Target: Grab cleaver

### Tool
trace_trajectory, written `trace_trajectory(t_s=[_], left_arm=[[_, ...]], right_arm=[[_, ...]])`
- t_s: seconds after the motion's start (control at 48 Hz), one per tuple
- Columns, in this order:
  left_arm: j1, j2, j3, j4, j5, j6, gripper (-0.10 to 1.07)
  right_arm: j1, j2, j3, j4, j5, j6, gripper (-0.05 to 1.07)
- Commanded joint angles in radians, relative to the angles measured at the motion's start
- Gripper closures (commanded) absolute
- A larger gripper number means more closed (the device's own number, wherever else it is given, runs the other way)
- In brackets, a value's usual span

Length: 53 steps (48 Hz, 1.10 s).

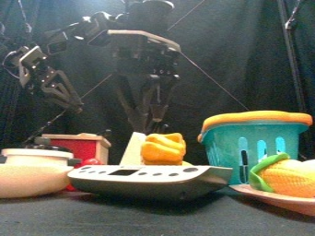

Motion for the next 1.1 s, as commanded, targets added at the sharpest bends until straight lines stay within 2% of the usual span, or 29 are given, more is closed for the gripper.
trace_trajectory(t_s=[0.0,0.229,0.438,0.688,0.896,1.083], left_arm=[[0.002,0.0,-0.012,0.006,0.0,0.002,0.23],[0.002,0.0,-0.014,0.011,0.003,0.003,0.23],[0.002,-0.026,-0.017,0.011,0.023,0.002,0.23],[0.002,-0.06,-0.002,-0.008,0.097,0.0,0.23],[0.002,-0.067,-0.015,-0.014,0.15,0.0,0.23],[0.014,-0.1,-0.052,-0.003,0.222,0.005,0.23]], right_arm=[[-0.018,-0.114,0.028,-0.025,0.002,0.002,0.0],[-0.061,-0.239,0.14,-0.064,-0.02,0.02,0.0],[-0.095,-0.311,0.196,-0.06,-0.158,0.021,0.0],[-0.161,-0.37,0.307,-0.032,-0.448,0.052,0.0],[-0.296,-0.417,0.43,-0.005,-0.759,0.081,0.0],[-0.399,-0.416,0.448,0.041,-1.017,0.074,0.0]])
